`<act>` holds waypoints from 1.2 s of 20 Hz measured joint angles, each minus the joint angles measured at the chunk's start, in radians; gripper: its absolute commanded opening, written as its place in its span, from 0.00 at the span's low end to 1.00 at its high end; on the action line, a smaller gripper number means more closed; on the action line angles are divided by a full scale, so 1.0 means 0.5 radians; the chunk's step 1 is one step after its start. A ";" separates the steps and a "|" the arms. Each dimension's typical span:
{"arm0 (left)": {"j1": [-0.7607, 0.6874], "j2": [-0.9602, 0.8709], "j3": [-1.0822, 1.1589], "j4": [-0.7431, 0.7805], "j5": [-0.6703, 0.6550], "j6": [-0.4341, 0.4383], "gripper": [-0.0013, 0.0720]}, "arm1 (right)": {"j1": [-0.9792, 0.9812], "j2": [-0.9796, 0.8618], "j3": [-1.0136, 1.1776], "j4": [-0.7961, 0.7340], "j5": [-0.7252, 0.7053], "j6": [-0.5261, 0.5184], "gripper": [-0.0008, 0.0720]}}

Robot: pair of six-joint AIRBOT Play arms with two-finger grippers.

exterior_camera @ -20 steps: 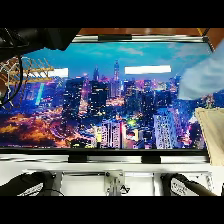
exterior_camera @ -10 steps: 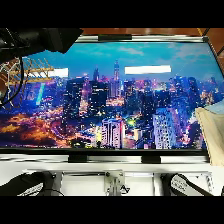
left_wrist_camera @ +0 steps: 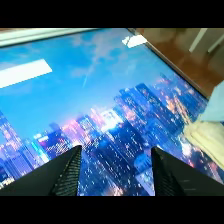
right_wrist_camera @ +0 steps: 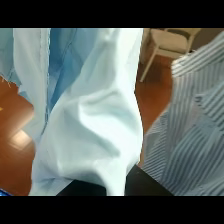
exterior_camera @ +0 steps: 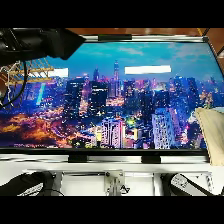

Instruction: Fold the shirts.

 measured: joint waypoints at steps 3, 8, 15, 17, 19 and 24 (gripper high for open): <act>0.000 0.000 0.000 -0.006 -0.184 -0.030 0.74 | -0.094 0.000 0.000 0.000 -0.011 -0.008 0.09; 0.000 0.000 0.000 -0.079 -0.369 -0.060 0.74 | -0.260 0.000 0.000 0.005 0.039 -0.011 0.09; -0.001 0.000 0.000 -0.137 -0.425 -0.067 0.70 | -0.471 -0.014 0.000 0.100 0.067 -0.011 0.09; -0.002 0.000 0.000 -0.168 -0.427 -0.067 0.70 | -0.517 -0.020 0.000 0.151 0.033 -0.007 0.09; -0.002 0.000 0.000 -0.201 -0.428 -0.067 0.70 | -0.562 -0.022 0.000 0.181 -0.019 0.000 0.09; -0.002 0.000 0.000 -0.284 -0.431 -0.069 0.70 | -0.658 -0.029 0.000 0.211 -0.196 0.005 0.09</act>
